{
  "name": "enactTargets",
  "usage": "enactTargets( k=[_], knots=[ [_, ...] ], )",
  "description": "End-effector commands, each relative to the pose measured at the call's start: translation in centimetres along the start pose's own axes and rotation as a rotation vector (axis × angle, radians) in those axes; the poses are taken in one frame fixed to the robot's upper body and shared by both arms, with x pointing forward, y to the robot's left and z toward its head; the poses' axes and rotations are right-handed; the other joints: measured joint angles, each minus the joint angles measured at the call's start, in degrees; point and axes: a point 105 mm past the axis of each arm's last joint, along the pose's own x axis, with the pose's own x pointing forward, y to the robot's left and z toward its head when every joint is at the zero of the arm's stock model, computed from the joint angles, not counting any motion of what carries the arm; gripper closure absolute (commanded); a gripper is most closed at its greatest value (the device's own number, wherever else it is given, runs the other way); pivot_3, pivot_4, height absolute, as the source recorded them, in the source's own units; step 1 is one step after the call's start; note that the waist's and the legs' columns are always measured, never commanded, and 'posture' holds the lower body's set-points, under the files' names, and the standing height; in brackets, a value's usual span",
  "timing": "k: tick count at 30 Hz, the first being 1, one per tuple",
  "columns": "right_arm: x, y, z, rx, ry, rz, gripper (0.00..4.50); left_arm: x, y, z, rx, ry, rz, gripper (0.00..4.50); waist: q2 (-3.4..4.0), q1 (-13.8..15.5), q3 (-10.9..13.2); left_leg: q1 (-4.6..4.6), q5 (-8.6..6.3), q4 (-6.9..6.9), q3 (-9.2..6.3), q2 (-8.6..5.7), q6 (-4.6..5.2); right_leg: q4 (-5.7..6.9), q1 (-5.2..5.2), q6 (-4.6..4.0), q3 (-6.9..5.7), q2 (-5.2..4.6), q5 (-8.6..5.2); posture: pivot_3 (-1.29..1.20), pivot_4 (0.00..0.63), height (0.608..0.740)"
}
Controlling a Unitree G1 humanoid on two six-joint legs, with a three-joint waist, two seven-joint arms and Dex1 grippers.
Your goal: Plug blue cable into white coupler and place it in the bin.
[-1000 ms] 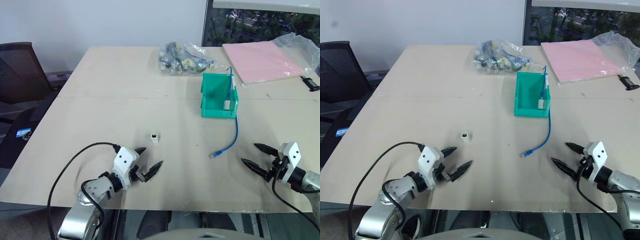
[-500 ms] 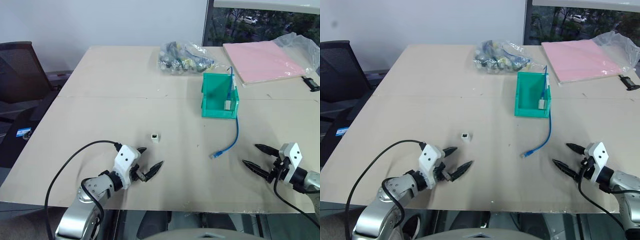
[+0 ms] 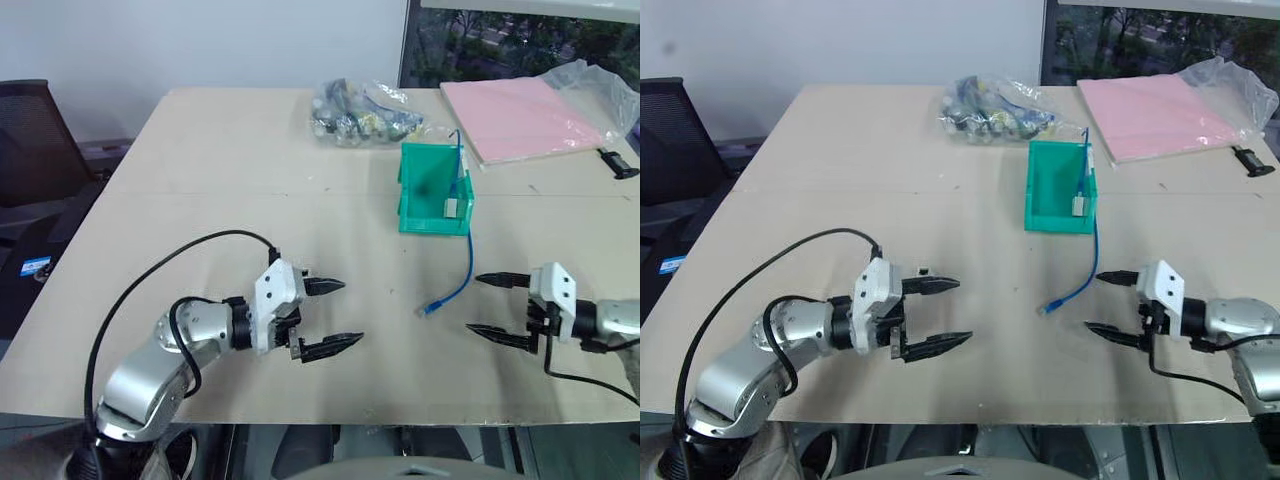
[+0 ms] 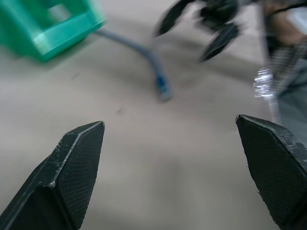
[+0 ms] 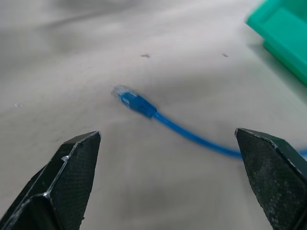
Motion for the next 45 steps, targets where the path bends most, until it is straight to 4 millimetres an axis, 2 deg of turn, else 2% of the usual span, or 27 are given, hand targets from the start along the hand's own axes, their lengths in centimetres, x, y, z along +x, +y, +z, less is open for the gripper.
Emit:
enactTargets(
  k=[1,5,10,11,13,14,15,18,21,22,23,26,30,33,36,37,39,41,42,43,44,45],
  knots=[
    [1.6,-0.2,1.1,-0.112,0.021,0.073,0.06,0.2,-0.9,0.6,0.053,0.008,-0.089,0.0,-0.04,-0.31,0.03,-0.12,0.01,0.0,0.01,0.0,-0.01,0.02,-0.14,0.0,0.0,0.02,0.0,0.0,0.15,0.74],
    [3.7,-0.4,1.6,-0.165,0.027,0.163,0.06,-0.1,-0.5,-0.2,0.077,0.046,-0.096,0.0,-0.11,-0.66,0.12,-0.1,0.01,0.0,0.03,0.03,-0.02,0.12,-0.21,0.01,0.01,0.06,0.0,0.0,0.15,0.74],
    [5.4,-0.1,1.2,-0.173,0.063,0.267,0.06,-0.2,0.1,-1.0,0.103,0.071,-0.08,0.0,-0.17,-0.45,0.19,-0.12,0.01,0.0,0.02,0.04,-0.02,0.17,-0.24,0.0,0.0,0.06,0.0,0.0,0.15,0.74],
    [5.7,0.0,0.9,-0.176,0.084,0.287,0.44,-0.2,0.2,-1.0,0.106,0.069,-0.074,0.0,-0.18,-0.47,0.19,-0.13,0.01,0.01,0.02,0.03,-0.02,0.17,-0.25,0.0,-0.01,0.05,0.0,0.0,0.15,0.74],
    [6.2,-0.3,0.7,-0.182,0.104,0.299,0.79,-0.3,0.4,-1.0,0.111,0.068,-0.059,0.0,-0.19,-0.56,0.2,-0.16,0.01,0.01,0.08,0.03,-0.02,0.17,-0.3,0.0,0.0,0.04,0.01,0.0,0.15,0.74],
    [6.2,-0.4,0.7,-0.181,0.105,0.301,1.22,-0.3,0.5,-1.1,0.112,0.068,-0.055,0.0,-0.19,-0.58,0.2,-0.16,0.01,0.01,0.09,0.03,-0.02,0.17,-0.31,0.0,-0.01,0.04,0.01,0.0,0.15,0.74],
    [6.2,-0.5,0.7,-0.181,0.106,0.301,1.42,-0.3,0.5,-1.1,0.113,0.069,-0.05,0.0,-0.19,-0.63,0.2,-0.15,0.01,0.01,0.11,0.03,-0.02,0.19,-0.32,0.0,-0.01,0.04,0.01,0.0,0.15,0.74],
    [6.1,-0.9,0.6,-0.188,0.108,0.301,2.53,-0.5,0.6,-1.3,0.115,0.071,-0.032,0.0,-0.2,-0.63,0.2,-0.16,0.01,0.01,0.11,0.04,-0.02,0.25,-0.39,0.01,0.01,0.05,0.01,0.0,0.15,0.74],
    [6.2,-1.1,0.9,-0.183,0.094,0.295,3.88,-0.6,0.6,-1.4,0.114,0.072,-0.022,0.0,-0.2,-0.64,0.2,-0.16,0.01,0.01,0.13,0.05,-0.02,0.27,-0.4,0.01,0.02,0.04,0.01,0.0,0.15,0.74],
    [6.3,-1.1,1.1,-0.178,0.082,0.291,4.23,-0.7,0.7,-1.4,0.115,0.073,-0.019,0.0,-0.2,-0.64,0.2,-0.16,0.01,0.01,0.13,0.04,-0.02,0.27,-0.4,0.01,0.03,0.04,0.01,0.0,0.15,0.74],
    [6.6,-1.2,1.4,-0.171,0.068,0.285,4.38,-0.7,0.7,-1.4,0.115,0.072,-0.015,0.0,-0.2,-0.64,0.2,-0.16,0.01,0.01,0.13,0.05,-0.02,0.28,-0.4,0.01,0.03,0.03,0.01,0.0,0.15,0.74],
    [7.7,-1.5,2.6,-0.125,0.006,0.252,4.38,-0.9,1.1,-1.3,0.115,0.065,0.003,0.0,-0.2,-0.81,0.2,-0.12,0.01,0.01,0.13,0.07,-0.02,0.35,-0.4,0.0,0.05,0.04,0.02,0.0,0.15,0.74],
    [10.1,-2.3,4.1,-0.104,-0.036,0.184,4.38,-1.4,1.7,-1.1,0.119,0.063,0.04,0.0,-0.19,-0.86,0.21,-0.14,0.02,0.01,0.13,0.12,-0.02,0.4,-0.48,-0.01,0.06,0.06,0.02,0.0,0.15,0.74],
    [11.8,-3.6,4.6,-0.052,-0.036,0.104,4.38,-1.8,2.0,-1.2,0.122,0.068,0.057,0.0,-0.19,-0.81,0.21,-0.18,0.06,0.01,0.12,0.12,-0.09,0.4,-0.53,-0.01,0.03,0.12,0.02,0.0,0.15,0.74],
    [12.3,-4.4,4.6,-0.038,-0.024,0.059,4.38,-1.8,2.2,-1.2,0.125,0.071,0.058,0.0,-0.19,-0.49,0.21,-0.24,0.14,0.01,0.13,0.1,-0.24,0.37,-0.55,-0.01,0.01,0.11,0.02,0.0,0.15,0.74],
    [12.1,-4.5,4.8,-0.028,-0.037,0.058,3.82,-1.7,2.3,-1.1,0.128,0.069,0.059,0.0,-0.19,-0.48,0.2,-0.3,0.16,0.01,0.11,0.06,-0.27,0.34,-0.58,0.0,-0.02,0.07,0.03,0.0,0.15,0.74],
    [11.7,-4.6,5.3,-0.01,-0.072,0.053,3.35,-1.5,2.7,-0.9,0.131,0.064,0.062,0.0,-0.19,-0.49,0.2,-0.34,0.17,0.01,0.11,0.04,-0.28,0.32,-0.59,0.0,-0.02,0.05,0.03,0.0,0.15,0.74],
    [10.7,-4.4,5.9,0.034,-0.121,0.048,2.35,-1.2,3.2,-0.6,0.133,0.061,0.076,0.0,-0.19,-0.52,0.2,-0.39,0.17,0.03,0.11,0.04,-0.28,0.33,-0.63,0.0,-0.04,0.05,0.03,0.0,0.15,0.74],
    [10.0,-4.3,6.3,0.053,-0.151,0.042,1.82,-1.0,3.6,-0.4,0.134,0.06,0.085,0.0,-0.19,-0.51,0.2,-0.4,0.16,0.03,0.1,0.04,-0.28,0.33,-0.63,0.0,-0.05,0.05,0.03,0.0,0.15,0.74],
    [8.8,-4.2,6.8,0.085,-0.206,0.005,1.5,-0.7,4.2,-0.1,0.137,0.059,0.097,0.0,-0.19,-0.41,0.2,-0.43,0.16,0.03,0.06,0.04,-0.27,0.33,-0.63,0.0,-0.07,0.05,0.03,0.0,0.15,0.74],
    [7.7,-4.0,7.1,0.115,-0.25,-0.026,0.73,-0.3,4.8,0.3,0.14,0.059,0.108,0.0,-0.19,-0.46,0.2,-0.46,0.15,0.04,0.03,0.04,-0.26,0.32,-0.64,0.01,-0.09,0.05,0.03,0.0,0.15,0.74],
    [6.5,-3.8,7.3,0.138,-0.292,-0.052,0.52,0.1,5.5,0.8,0.162,0.059,0.121,0.0,-0.2,-0.59,0.2,-0.49,0.15,0.05,-0.01,0.04,-0.25,0.32,-0.66,0.01,-0.11,0.04,0.03,0.0,0.15,0.74]
  ],
)
